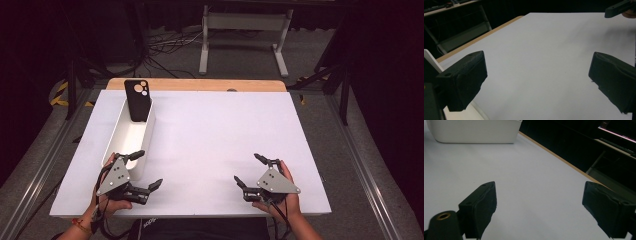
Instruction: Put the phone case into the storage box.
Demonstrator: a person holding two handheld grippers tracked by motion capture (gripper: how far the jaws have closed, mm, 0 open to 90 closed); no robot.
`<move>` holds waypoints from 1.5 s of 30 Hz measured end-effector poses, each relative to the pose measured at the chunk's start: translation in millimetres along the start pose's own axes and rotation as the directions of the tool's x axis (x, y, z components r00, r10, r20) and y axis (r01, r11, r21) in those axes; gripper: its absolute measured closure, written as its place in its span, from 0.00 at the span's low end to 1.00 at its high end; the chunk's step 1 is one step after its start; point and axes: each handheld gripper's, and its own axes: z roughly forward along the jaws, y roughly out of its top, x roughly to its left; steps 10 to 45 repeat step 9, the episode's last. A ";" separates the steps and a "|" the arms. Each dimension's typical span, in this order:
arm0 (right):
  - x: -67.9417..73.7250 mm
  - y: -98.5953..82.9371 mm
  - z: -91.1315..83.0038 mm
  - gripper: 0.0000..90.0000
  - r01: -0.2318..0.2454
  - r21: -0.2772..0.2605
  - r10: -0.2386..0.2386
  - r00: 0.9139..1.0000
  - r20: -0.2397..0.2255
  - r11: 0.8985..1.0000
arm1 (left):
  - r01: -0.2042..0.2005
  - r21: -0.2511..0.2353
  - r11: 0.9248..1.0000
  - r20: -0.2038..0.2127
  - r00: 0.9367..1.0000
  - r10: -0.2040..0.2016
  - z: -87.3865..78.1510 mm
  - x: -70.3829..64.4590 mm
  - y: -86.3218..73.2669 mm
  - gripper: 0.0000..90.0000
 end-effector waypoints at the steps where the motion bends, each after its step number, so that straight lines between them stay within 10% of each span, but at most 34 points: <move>1: 0.9 0.2 0.2 0.15 0.004 -0.004 -0.004 1.000 -0.005 1.000 | 0.000 0.007 1.000 0.001 1.000 0.000 -0.4 0.1 -0.7 0.03; 45: 2.2 -1.2 1.3 0.15 0.011 0.001 -0.011 1.000 -0.014 1.000 | -0.012 0.002 1.000 0.006 1.000 0.012 -0.2 -2.9 1.3 0.04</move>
